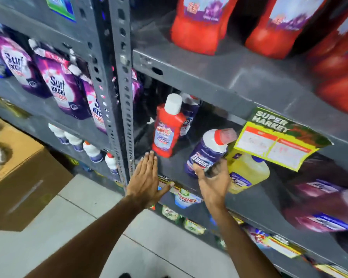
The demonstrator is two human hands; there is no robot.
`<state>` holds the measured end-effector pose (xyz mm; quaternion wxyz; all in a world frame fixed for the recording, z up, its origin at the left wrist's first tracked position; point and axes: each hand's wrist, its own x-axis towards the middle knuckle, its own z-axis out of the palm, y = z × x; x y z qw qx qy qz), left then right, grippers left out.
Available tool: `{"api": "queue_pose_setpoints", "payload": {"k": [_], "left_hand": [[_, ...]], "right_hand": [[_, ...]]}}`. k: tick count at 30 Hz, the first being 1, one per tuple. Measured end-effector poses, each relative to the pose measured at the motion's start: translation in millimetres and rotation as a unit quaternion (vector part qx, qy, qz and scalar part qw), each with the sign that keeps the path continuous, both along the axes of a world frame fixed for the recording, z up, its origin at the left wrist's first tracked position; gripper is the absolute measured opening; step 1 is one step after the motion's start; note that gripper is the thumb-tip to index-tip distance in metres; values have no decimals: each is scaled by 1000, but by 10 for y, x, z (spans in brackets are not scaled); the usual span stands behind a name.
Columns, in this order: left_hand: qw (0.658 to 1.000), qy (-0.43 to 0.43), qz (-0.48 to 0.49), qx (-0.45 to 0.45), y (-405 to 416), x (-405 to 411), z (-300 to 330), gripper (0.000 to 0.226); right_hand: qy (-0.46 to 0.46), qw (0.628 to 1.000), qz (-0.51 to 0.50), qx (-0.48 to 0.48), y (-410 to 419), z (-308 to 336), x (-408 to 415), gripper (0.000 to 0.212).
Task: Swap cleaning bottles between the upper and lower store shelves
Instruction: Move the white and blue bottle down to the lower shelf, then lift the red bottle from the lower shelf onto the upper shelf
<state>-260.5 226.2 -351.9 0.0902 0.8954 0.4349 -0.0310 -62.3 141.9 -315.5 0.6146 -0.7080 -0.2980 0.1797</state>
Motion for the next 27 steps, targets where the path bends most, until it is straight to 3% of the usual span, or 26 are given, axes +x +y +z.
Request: {"api": "queue_pose_setpoints", "payload": {"k": [19,23,27], "left_hand": [[1000,-8,8,8,29,74,-114,110],[1000,-6,8,6,32,55,-140,110],[1000,-12,1,2,29,45,-119,108]], "right_hand": [[11,1000,-16,4,293,-183,95,66],[-73,994,-76,0,35,-259,-313,53],[-92,995,-20,-13,-6,-265,-654,39]]}}
